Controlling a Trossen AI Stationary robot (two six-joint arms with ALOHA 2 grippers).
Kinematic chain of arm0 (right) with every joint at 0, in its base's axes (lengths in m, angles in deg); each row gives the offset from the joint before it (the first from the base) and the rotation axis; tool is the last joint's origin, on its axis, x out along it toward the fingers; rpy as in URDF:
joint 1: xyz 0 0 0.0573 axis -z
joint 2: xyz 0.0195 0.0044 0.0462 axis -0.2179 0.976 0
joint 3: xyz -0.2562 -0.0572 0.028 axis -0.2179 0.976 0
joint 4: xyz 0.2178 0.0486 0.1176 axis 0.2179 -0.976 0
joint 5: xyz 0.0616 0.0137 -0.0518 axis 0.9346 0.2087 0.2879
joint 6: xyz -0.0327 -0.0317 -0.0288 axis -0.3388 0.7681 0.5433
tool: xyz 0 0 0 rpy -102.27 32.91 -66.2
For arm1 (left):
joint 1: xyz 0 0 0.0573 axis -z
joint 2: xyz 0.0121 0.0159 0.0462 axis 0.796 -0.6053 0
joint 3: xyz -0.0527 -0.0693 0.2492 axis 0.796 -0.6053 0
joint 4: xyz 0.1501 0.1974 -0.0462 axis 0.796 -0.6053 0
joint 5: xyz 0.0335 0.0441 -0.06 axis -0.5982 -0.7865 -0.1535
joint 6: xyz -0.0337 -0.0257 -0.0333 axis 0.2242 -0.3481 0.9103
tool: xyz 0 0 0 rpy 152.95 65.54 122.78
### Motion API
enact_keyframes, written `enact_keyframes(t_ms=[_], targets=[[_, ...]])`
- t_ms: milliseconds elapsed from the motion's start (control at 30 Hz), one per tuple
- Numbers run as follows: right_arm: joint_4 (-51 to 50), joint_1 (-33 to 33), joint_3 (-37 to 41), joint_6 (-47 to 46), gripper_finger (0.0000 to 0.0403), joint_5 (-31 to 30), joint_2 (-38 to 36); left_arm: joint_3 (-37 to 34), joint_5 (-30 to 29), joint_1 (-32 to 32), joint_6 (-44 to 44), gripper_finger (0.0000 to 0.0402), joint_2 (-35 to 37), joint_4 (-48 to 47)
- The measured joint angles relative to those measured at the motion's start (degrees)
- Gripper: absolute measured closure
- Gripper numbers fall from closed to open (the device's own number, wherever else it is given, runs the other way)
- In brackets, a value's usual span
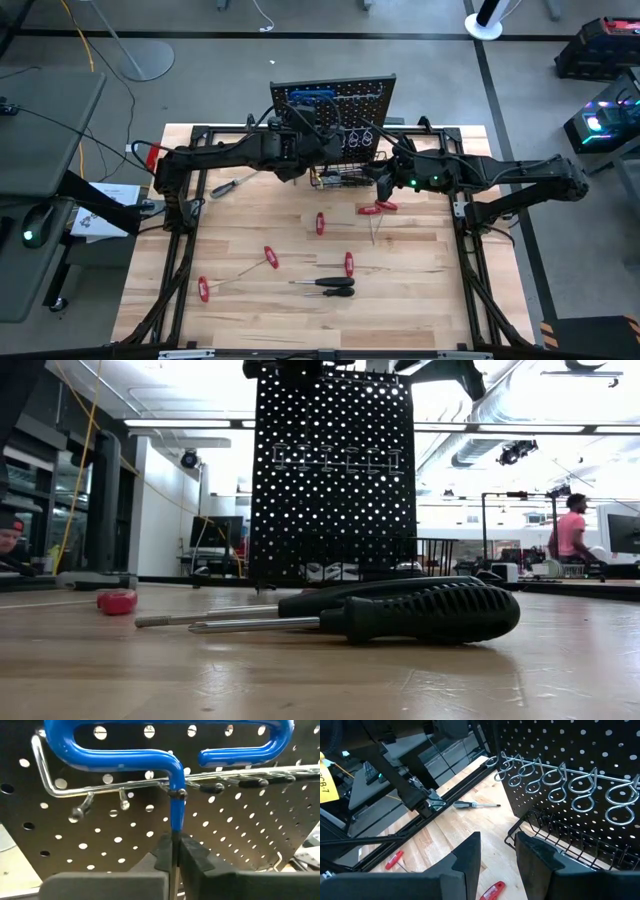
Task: Hang tools onto peg board
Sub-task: Hang the blue pick tool on the pegboard, then hang the black screwdriver on the pegboard
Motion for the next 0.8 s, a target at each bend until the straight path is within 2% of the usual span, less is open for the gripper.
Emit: enact_keyframes(t_ms=[367,800], targets=[[0.0,0.0,0.0,0.0,0.0289,0.0,0.0,0.0,0.1,0.0,-0.8,0.0359,-0.1,0.1],[-0.1,0.0,0.0,1.1,0.0289,0.0,-0.8,0.1,-0.3,0.3,-2.5,0.025,0.5,0.4]])
